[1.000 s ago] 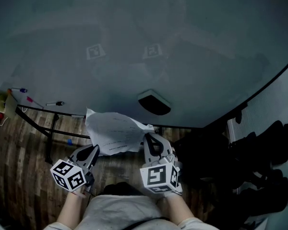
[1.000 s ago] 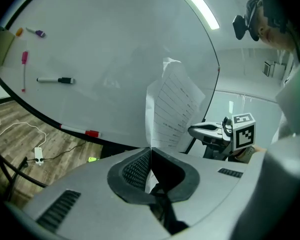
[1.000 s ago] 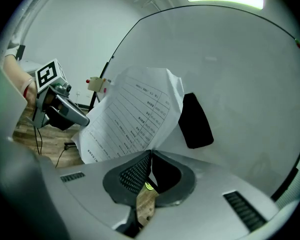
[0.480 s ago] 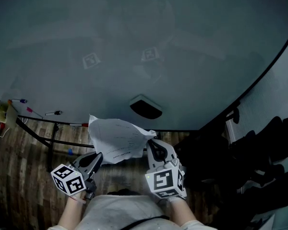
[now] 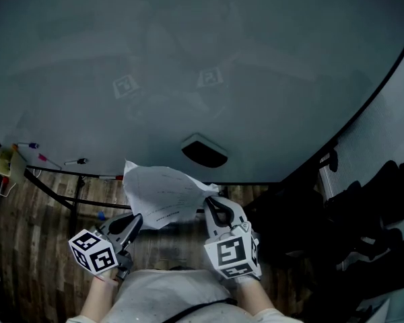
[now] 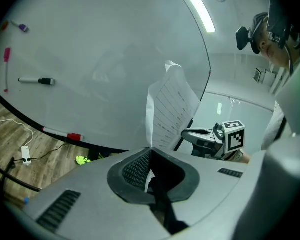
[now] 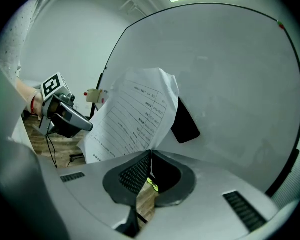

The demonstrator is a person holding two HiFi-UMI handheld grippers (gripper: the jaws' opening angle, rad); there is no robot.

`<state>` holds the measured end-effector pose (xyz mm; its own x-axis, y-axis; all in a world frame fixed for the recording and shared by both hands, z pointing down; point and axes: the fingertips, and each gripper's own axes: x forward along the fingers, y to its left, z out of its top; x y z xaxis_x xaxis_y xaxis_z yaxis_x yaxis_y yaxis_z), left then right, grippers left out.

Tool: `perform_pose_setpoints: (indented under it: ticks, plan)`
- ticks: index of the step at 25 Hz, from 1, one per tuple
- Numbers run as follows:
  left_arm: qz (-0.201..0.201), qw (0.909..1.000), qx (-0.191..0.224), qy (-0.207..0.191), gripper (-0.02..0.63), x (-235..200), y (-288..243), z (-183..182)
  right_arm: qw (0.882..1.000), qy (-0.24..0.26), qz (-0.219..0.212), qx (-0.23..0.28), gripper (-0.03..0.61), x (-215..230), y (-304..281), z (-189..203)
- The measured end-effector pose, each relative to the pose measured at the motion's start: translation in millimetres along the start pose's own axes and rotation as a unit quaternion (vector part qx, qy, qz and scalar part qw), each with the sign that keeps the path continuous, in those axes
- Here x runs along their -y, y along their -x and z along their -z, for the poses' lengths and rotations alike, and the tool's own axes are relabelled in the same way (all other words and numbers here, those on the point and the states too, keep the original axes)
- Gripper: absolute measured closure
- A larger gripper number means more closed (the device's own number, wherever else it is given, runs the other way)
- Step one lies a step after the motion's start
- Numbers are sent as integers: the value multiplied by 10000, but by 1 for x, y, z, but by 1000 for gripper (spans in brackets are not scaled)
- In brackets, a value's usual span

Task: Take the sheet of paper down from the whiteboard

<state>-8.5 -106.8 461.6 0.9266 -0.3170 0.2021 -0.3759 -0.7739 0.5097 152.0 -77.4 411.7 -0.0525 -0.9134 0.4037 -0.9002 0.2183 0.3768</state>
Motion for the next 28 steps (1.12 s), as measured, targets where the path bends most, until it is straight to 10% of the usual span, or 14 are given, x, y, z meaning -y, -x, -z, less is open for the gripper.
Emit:
perform_pose_setpoints:
  ticks: [28]
  plan:
    - [-11, 10000, 47, 71, 597, -23, 2, -15, 9997, 4, -226, 118, 557, 4, -26, -13]
